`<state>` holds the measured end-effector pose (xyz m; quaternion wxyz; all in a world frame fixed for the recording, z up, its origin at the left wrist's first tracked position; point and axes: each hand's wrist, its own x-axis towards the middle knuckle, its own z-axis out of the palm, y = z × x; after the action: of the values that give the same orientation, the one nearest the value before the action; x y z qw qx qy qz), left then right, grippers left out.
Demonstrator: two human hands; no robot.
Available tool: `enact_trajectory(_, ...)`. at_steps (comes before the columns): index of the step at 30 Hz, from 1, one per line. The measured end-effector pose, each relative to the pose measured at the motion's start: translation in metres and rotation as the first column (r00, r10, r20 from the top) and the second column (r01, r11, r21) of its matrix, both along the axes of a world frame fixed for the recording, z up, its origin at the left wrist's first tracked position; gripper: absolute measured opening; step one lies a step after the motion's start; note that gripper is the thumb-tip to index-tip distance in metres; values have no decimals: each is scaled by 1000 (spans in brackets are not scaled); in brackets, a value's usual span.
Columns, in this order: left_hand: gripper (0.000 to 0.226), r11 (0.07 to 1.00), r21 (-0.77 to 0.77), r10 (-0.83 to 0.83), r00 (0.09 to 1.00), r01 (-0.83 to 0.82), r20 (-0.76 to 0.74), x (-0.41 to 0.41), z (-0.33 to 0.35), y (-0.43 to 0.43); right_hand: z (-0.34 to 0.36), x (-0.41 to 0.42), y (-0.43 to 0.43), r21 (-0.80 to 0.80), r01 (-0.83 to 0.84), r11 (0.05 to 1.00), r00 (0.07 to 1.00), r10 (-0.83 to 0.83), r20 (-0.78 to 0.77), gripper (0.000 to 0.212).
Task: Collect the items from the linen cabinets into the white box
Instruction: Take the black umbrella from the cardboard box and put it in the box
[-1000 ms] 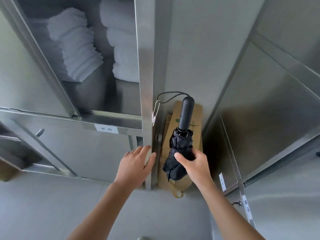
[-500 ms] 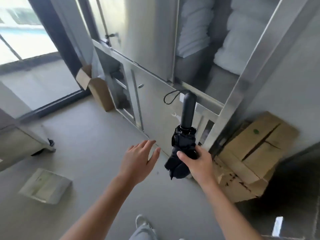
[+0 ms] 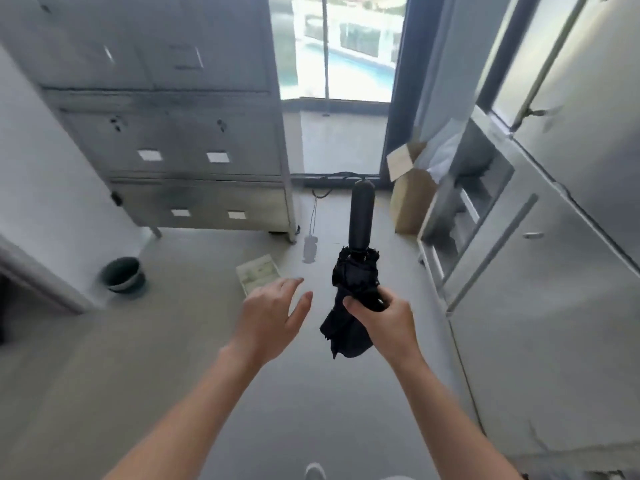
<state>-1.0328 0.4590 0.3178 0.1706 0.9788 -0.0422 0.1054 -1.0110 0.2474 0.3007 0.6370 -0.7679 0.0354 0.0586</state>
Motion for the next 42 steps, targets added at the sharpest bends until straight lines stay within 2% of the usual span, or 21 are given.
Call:
enact_trajectory(4,55,976,6,216,976,-216,34,-20,12,57,12,25,67,-9,-211,977,977,211,43,27)
enact_trajectory(8,43,921,13,386,919,-389,82,-43,22,81,21,42,119,-11,-395,919,916,395,72,28)
enact_trajectory(14,39,790,-25,610,783,-612,121,-72,43,89,35,52,166,-36,-585,810,802,585,117,28)
enact_trajectory(18,48,703,-39,707,692,-710,148,-87,56,88,42,51,185,-94,-672,735,721,678,147,33)
enact_trajectory(27,48,543,18,830,540,-839,136,-114,61,78,38,48,215,-77,-799,597,588,801,108,35)
enact_trajectory(32,49,531,30,842,532,-847,96,-115,61,100,39,49,249,-63,-834,548,542,836,89,35)
enact_trajectory(35,54,537,31,840,538,-843,76,-101,55,125,38,62,271,-61,-833,550,545,834,82,36)
enact_trajectory(39,56,576,-16,818,575,-818,32,-55,40,170,33,97,292,-71,-793,605,602,797,57,33)
enact_trajectory(42,57,663,-17,748,663,-748,20,-5,26,193,29,134,296,-77,-730,680,678,733,48,30)
